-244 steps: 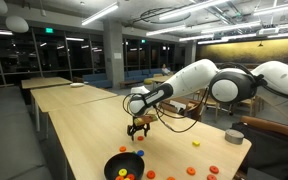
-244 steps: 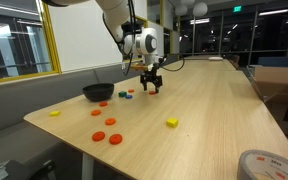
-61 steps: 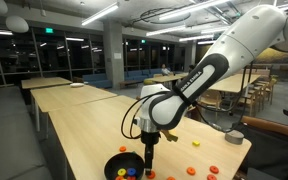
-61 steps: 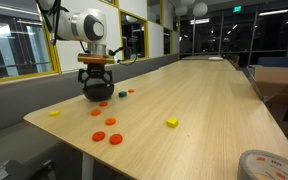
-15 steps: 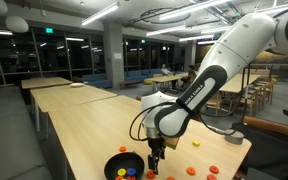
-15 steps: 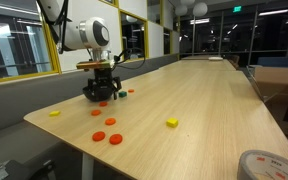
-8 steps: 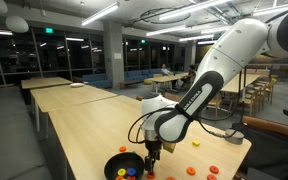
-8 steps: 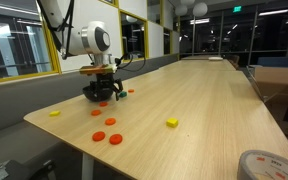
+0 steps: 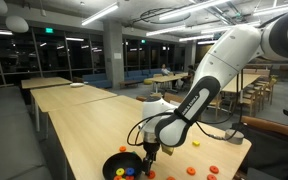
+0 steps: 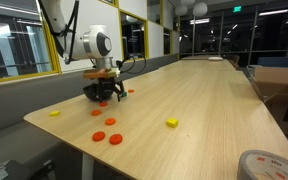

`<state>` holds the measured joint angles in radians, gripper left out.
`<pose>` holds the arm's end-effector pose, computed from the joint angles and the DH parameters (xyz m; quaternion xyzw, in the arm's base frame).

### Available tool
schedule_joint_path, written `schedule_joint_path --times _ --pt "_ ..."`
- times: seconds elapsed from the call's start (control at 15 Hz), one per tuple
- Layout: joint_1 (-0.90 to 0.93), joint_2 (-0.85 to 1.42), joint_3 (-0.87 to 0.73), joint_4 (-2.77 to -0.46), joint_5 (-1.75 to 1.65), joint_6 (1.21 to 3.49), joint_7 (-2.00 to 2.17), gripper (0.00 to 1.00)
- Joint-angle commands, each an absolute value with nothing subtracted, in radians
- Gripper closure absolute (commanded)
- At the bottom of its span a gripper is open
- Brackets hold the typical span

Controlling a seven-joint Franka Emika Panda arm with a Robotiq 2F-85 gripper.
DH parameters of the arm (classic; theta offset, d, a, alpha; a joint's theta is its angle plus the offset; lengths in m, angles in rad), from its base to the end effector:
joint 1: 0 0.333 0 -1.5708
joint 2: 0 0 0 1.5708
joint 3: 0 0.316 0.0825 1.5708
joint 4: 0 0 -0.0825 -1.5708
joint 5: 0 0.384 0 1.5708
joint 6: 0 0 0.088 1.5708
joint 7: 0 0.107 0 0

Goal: Put the round yellow, orange, blue blocks and another orange block in the black bowl respectively

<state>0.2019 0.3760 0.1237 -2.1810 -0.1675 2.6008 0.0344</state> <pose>0.5353 0.1846 0.2205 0.9772 0.2099 0.0282 0.0175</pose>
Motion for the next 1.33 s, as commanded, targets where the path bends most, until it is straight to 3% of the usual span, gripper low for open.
schedule_joint_path --times 0.0,0.47,1.27 --pt "0.187 0.369 0.142 -2.176 -0.136 2.626 -0.008 0.0" --pt "0.189 0.369 0.179 -2.173 -0.055 2.622 -0.006 0.0" --pt "0.221 0.378 0.143 -2.1 -0.077 2.387 0.114 0.0"
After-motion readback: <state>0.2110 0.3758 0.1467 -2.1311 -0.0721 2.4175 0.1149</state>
